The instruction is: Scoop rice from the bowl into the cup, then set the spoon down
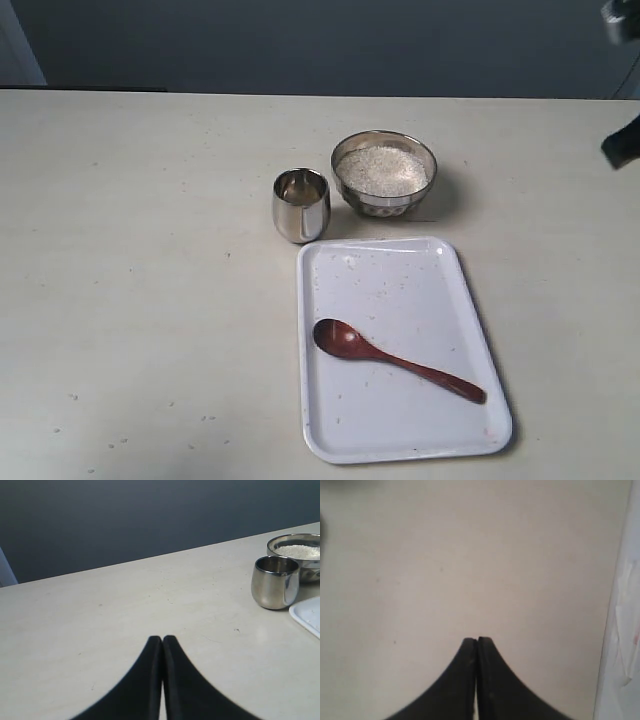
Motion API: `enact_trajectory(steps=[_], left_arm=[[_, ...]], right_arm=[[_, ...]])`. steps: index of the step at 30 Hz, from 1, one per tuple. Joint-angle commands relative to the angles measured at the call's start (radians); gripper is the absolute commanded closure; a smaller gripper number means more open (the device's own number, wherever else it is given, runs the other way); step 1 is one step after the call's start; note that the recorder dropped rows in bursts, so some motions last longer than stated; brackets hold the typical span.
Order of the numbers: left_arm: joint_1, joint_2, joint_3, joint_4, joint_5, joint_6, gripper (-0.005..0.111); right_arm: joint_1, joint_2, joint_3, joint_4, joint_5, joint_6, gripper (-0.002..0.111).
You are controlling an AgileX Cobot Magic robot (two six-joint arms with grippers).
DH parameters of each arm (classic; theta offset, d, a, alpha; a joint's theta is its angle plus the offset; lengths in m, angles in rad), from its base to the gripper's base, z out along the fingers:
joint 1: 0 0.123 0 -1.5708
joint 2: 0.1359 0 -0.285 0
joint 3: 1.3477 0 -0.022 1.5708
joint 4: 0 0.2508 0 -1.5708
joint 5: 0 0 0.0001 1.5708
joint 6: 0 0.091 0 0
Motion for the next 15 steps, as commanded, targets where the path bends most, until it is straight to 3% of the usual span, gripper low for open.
enact_trajectory(steps=[1, 10, 15], left_arm=[[-0.005, -0.004, -0.002, -0.001, -0.012, -0.006, 0.106], [-0.005, -0.004, -0.002, -0.001, -0.012, -0.006, 0.106], [-0.005, -0.004, -0.002, -0.001, -0.012, -0.006, 0.106]], right_arm=[[-0.054, -0.15, 0.002, 0.025, -0.075, 0.011, 0.108], [-0.056, -0.386, 0.002, 0.079, -0.05, 0.053, 0.108], [-0.056, -0.455, 0.002, -0.052, -0.072, 0.046, 0.108]])
